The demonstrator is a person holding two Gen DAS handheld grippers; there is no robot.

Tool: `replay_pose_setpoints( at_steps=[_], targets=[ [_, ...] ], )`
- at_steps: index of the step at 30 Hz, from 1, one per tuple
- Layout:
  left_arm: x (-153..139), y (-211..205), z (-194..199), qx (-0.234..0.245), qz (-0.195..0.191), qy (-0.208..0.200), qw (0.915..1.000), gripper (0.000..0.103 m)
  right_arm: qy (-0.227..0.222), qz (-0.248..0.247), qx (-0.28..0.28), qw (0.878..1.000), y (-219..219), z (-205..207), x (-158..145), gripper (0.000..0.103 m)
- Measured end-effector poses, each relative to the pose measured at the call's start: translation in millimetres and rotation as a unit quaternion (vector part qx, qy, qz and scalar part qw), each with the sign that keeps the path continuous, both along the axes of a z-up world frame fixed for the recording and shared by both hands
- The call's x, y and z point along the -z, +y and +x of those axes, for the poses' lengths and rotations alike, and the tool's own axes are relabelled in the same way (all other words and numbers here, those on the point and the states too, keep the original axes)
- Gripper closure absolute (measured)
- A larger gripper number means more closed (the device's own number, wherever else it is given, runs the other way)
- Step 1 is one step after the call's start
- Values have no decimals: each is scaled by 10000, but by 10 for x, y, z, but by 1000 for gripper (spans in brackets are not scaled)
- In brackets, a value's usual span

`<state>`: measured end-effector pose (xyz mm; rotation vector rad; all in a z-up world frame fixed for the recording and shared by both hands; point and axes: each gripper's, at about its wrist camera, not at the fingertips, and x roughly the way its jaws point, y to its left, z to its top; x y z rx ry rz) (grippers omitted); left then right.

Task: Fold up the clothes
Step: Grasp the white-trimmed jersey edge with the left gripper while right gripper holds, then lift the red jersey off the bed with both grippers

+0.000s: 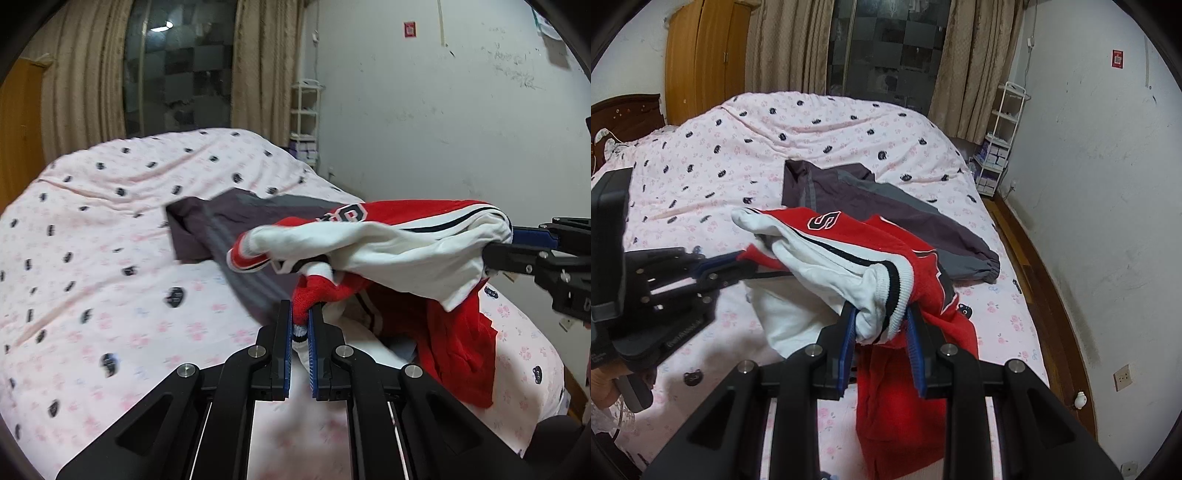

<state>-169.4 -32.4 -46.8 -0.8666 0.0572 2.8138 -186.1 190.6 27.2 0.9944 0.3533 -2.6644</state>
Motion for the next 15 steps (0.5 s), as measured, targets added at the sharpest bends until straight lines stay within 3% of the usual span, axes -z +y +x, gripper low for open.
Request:
replay_pose_setpoints(
  at_steps=[6,15],
  targets=[
    [-266,-354,573,-450,38,300,9985,97,137,-270,-222,9993,-56,338,-259,76],
    [-735,-901,1493,-1200,-24,808,9895,97,133,-844,-1102,9902,-295,1085,-591,76]
  ],
)
